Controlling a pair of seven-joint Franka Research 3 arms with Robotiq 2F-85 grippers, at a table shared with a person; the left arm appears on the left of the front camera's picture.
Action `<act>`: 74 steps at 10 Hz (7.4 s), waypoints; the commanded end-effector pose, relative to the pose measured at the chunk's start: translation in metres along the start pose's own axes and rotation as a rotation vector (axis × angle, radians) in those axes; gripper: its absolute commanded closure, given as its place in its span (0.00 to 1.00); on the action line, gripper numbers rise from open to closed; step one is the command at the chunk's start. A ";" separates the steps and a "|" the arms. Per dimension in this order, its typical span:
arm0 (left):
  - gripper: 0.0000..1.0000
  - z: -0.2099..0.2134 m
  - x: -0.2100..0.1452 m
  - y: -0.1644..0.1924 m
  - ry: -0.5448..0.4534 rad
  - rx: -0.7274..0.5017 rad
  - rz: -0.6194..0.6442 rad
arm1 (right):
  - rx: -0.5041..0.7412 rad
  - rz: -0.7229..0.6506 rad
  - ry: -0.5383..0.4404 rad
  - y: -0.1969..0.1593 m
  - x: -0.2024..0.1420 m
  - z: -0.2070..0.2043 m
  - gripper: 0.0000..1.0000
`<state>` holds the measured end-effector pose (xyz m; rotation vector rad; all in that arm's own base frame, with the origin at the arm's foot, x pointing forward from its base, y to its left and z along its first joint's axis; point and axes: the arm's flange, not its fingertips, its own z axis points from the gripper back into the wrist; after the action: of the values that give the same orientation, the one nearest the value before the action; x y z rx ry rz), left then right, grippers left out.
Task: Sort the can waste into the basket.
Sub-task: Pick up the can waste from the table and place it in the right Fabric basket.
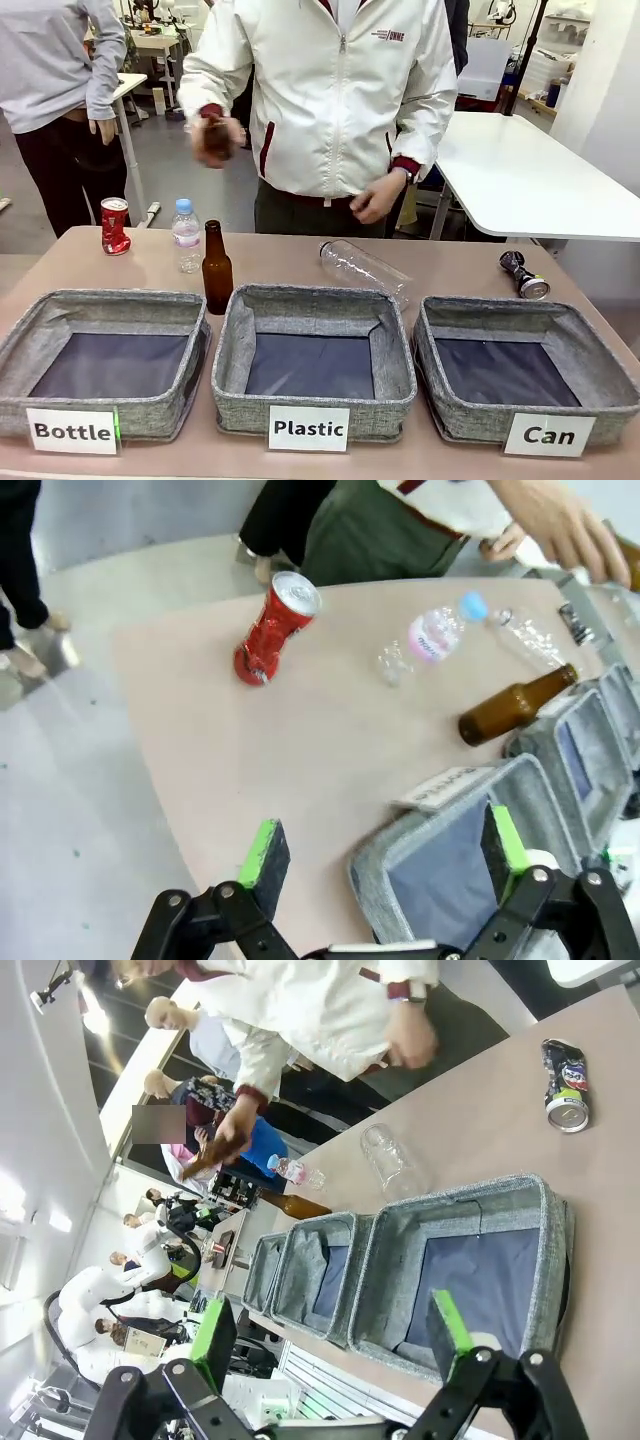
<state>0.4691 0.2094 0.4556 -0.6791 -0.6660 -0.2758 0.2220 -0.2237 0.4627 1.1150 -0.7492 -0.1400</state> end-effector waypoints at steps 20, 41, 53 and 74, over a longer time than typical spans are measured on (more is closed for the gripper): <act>0.00 0.088 -0.018 0.092 -0.047 -0.098 -0.071 | 0.019 0.029 -0.015 0.000 0.004 0.001 0.00; 0.00 -0.158 0.000 0.110 -0.080 -0.074 -0.688 | 0.019 0.029 -0.015 0.000 0.004 0.001 0.00; 0.00 -0.005 -0.063 0.138 -0.276 -0.103 -0.756 | 0.019 0.029 -0.015 0.000 0.004 0.001 0.00; 0.00 -0.242 0.036 0.141 -0.022 -0.133 -0.697 | 0.019 0.029 -0.015 0.000 0.004 0.001 0.00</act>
<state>0.6645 0.1572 0.2668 -0.5500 -0.9114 -0.9840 0.2228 -0.2251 0.4644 1.1145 -0.7491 -0.1349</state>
